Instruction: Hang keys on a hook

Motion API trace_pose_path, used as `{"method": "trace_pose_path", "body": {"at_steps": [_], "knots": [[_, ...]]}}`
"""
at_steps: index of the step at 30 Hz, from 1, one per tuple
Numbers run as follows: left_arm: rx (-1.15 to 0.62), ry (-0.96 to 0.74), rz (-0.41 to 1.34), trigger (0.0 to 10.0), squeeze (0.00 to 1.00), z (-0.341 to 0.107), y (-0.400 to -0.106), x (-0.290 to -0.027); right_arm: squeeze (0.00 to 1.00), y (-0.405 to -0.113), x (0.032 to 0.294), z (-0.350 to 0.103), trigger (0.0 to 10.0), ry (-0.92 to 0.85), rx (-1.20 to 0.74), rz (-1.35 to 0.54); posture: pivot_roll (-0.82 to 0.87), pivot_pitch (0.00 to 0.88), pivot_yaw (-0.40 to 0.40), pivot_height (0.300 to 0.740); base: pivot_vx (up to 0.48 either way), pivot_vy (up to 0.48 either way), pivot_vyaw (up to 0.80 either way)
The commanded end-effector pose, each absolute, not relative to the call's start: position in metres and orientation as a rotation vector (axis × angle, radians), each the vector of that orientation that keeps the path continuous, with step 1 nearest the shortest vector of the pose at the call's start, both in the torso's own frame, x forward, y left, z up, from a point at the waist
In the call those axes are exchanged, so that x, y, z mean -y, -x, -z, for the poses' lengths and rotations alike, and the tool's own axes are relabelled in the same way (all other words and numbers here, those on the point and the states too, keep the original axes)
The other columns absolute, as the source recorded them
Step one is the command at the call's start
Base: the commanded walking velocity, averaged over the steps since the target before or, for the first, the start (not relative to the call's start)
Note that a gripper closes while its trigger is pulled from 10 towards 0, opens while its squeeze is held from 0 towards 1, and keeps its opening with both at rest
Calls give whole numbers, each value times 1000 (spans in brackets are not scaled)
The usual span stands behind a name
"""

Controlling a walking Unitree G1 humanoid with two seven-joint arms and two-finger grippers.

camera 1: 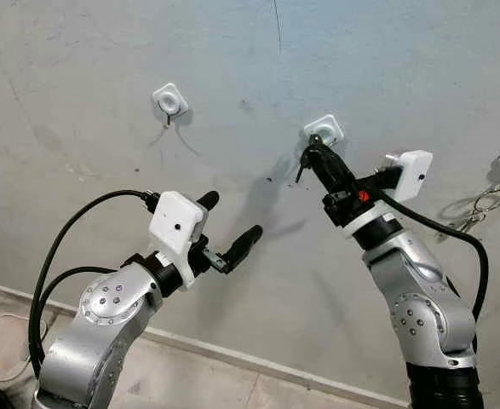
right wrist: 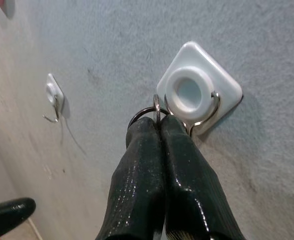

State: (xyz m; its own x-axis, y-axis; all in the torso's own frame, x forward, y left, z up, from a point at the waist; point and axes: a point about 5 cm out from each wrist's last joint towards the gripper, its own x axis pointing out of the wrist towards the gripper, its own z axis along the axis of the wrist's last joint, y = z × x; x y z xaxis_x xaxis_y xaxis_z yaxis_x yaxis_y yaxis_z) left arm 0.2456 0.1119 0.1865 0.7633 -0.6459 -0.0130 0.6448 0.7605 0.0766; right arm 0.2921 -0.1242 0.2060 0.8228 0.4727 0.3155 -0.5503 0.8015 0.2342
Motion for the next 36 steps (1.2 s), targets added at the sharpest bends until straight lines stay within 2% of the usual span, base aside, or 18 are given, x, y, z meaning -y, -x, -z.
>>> {"method": "trace_pose_path", "body": {"at_steps": [1,17,26,36], "knots": [[13,-77,710,10000,0,-186,-246,-110,0,-293,130,-198,10000,-299,221,-512,235,0,-35,740,0,0,0],[11,-82,711,10000,0,-186,-246,-110,0,-284,137,-166,10000,-283,111,-439,231,0,-34,740,0,0,0],[14,-86,713,10000,0,-186,-247,-110,0,-270,148,-157,10000,-263,85,-392,227,0,-34,740,0,0,0],[19,-87,721,10000,0,-186,-248,-108,0,-265,149,-155,10000,-237,73,-385,220,0,-32,740,0,0,0]]}}
